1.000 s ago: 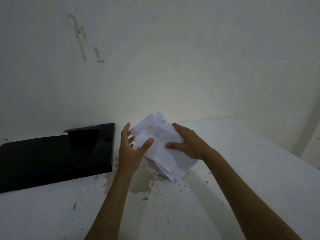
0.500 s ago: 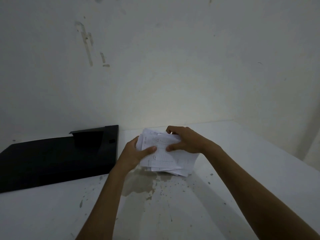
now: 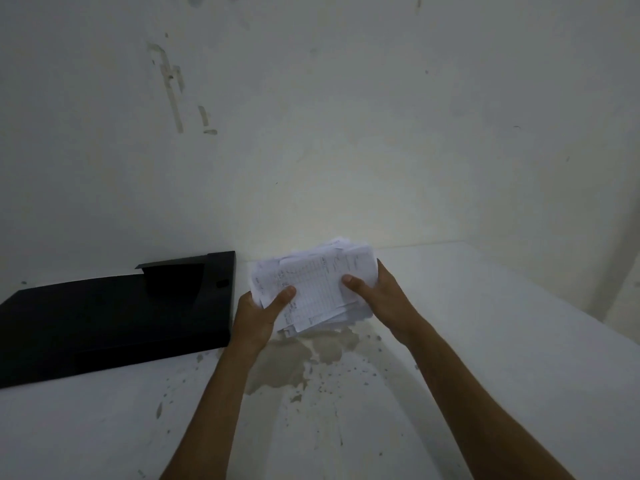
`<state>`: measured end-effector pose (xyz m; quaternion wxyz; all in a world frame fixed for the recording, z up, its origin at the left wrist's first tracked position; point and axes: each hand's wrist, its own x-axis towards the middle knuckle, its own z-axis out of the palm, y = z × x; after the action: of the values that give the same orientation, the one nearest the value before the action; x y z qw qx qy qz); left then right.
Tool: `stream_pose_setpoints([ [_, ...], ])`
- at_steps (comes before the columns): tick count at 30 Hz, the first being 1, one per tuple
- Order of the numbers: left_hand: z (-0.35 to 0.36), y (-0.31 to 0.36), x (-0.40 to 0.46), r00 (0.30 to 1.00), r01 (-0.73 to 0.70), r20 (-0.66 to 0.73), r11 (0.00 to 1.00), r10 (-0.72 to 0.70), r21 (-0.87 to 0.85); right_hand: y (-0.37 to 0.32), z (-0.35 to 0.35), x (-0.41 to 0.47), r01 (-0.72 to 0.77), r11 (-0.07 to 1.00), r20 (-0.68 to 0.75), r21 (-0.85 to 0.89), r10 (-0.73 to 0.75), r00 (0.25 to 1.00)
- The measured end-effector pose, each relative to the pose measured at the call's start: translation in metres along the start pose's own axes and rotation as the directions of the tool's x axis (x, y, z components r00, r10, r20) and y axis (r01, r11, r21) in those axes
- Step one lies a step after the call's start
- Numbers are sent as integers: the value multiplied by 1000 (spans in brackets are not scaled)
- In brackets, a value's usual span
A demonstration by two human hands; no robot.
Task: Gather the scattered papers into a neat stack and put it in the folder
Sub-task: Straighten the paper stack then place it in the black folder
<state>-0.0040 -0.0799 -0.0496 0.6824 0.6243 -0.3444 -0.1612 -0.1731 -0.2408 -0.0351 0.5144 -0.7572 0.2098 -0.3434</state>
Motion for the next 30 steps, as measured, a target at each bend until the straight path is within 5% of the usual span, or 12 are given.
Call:
stream_pose_setpoints([
  [7, -8, -18, -10, 985, 28, 162, 976, -64, 215, 30, 4, -11, -82, 996, 77, -40, 85, 993],
  [15, 9, -16, -9, 999, -11, 35, 993, 7, 121, 31, 17, -8, 22, 999, -103, -25, -25, 994],
  [20, 11, -25, -12, 996, -1, 86, 967, -21, 254, 46, 12, -17, 20, 999, -14, -34, -21, 1000],
  [30, 14, -30, -8, 999, -42, 1, 979, 42, 202, 56, 13, -15, 40, 990, -26, -133, -44, 999],
])
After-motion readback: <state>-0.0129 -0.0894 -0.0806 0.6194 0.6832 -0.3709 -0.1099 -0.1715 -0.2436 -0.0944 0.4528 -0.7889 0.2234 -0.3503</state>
